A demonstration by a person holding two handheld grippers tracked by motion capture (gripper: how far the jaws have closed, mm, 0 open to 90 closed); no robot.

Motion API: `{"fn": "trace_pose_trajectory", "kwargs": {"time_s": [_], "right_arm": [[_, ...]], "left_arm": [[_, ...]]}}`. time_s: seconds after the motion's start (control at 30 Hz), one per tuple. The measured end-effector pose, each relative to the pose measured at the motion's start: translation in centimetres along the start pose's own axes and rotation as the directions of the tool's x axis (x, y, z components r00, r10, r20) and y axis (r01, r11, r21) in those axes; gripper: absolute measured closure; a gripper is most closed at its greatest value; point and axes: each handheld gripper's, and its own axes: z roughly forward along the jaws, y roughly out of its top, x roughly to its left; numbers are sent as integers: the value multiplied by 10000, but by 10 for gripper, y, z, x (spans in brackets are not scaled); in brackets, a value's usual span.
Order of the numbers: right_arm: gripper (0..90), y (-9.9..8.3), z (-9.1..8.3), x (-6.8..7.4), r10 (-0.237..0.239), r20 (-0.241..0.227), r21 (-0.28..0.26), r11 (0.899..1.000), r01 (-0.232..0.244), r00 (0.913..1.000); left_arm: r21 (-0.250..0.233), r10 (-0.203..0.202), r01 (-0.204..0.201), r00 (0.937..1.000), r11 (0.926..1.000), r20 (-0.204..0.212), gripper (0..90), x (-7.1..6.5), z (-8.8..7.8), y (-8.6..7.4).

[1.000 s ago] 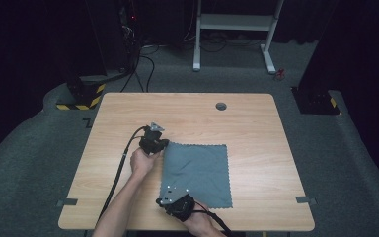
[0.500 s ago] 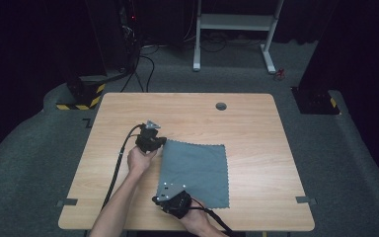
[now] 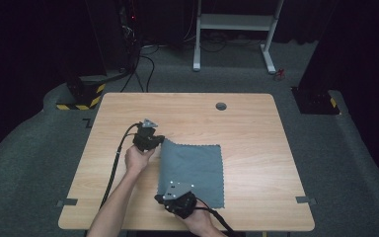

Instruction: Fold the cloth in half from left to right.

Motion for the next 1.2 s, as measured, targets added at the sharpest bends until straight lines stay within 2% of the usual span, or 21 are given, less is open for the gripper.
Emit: {"fn": "trace_pose_trajectory", "kwargs": {"time_s": [0.03,0.1,0.17,0.27,0.47,0.6,0.87,0.97,1.1,1.2], "right_arm": [[900,-5,-3,-2,54,100,8,10000,-54,9999],[900,-13,-10,-5,185,277,81,9998,-188,9994],[900,-21,-17,-8,338,459,95,9994,-342,9984],[900,-32,-28,-11,555,700,105,9984,-563,9960],[900,-50,-45,-16,834,1158,180,9961,-860,9898],[900,-60,-55,-18,945,1485,200,9949,-986,9844],[900,-75,-71,-22,1289,1829,235,9905,-1354,9747],[900,-81,-77,-23,1420,1929,229,9886,-1491,9709],[900,-85,-83,-24,1437,2087,212,9883,-1513,9674],[900,-91,-93,-25,1652,2328,165,9846,-1738,9584]], "left_arm": [[53,173,-173,9998,9998,15,900,-3,4,1],[52,278,-279,9994,9996,194,900,-9,11,5],[-22,222,-222,9988,9998,437,900,-16,17,10],[16,492,-493,9971,9988,574,900,-25,24,16],[-24,467,-467,9948,9989,910,900,-39,38,22],[11,481,-485,9929,9988,1087,900,-46,46,23],[-97,666,-659,9885,9978,1355,900,-60,54,32],[-146,842,-829,9848,9964,1521,900,-69,61,37],[-119,858,-850,9813,9963,1723,900,-75,67,40],[-145,846,-834,9783,9964,1889,900,-82,72,44]]}}
